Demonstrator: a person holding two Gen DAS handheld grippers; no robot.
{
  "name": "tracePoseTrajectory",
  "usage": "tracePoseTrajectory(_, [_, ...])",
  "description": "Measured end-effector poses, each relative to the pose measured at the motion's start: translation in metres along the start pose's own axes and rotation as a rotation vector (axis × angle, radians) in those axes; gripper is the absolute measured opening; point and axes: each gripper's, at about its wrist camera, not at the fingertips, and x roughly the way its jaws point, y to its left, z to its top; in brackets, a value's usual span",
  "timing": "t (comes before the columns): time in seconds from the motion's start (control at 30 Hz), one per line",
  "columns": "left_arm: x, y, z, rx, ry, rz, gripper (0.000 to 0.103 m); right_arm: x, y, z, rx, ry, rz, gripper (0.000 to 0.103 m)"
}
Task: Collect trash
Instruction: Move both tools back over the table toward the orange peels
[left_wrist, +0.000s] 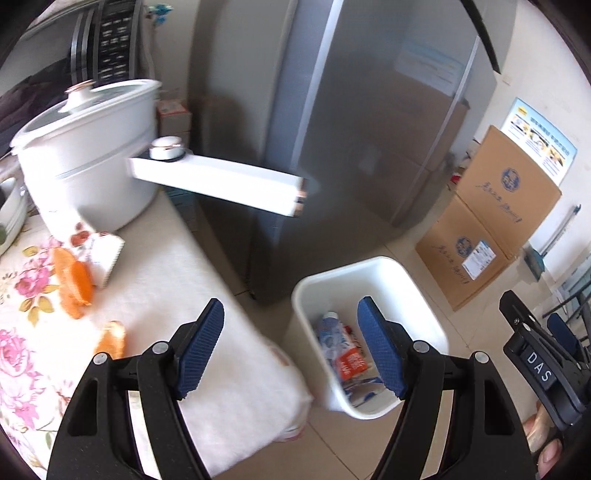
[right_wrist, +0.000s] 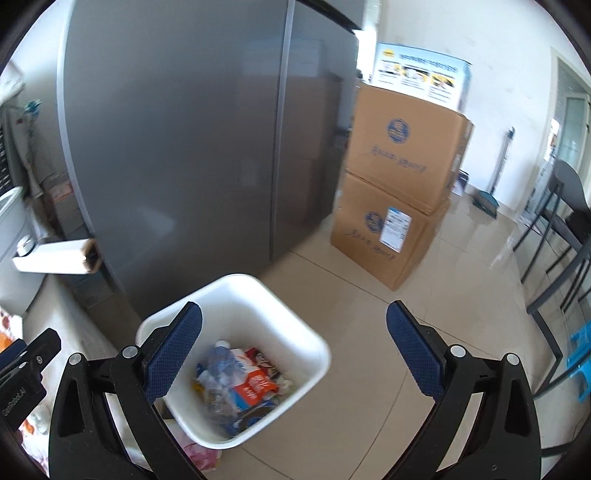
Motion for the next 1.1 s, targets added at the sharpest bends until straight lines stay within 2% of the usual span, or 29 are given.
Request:
tracePoseTrajectory(0.43, [-0.023,0.089,-0.008,-0.1,-0.008,0.078,0.073,-0.024,0.095,-0.013,-0.159,-0.013,0.095,0.096])
tracePoseTrajectory(1.1, [-0.066,0.236,-0.032,-0.246,-0.006,0.255,0.073,-0.063,0.228,-0.046,-0.354,-0.018,0.271,0.096])
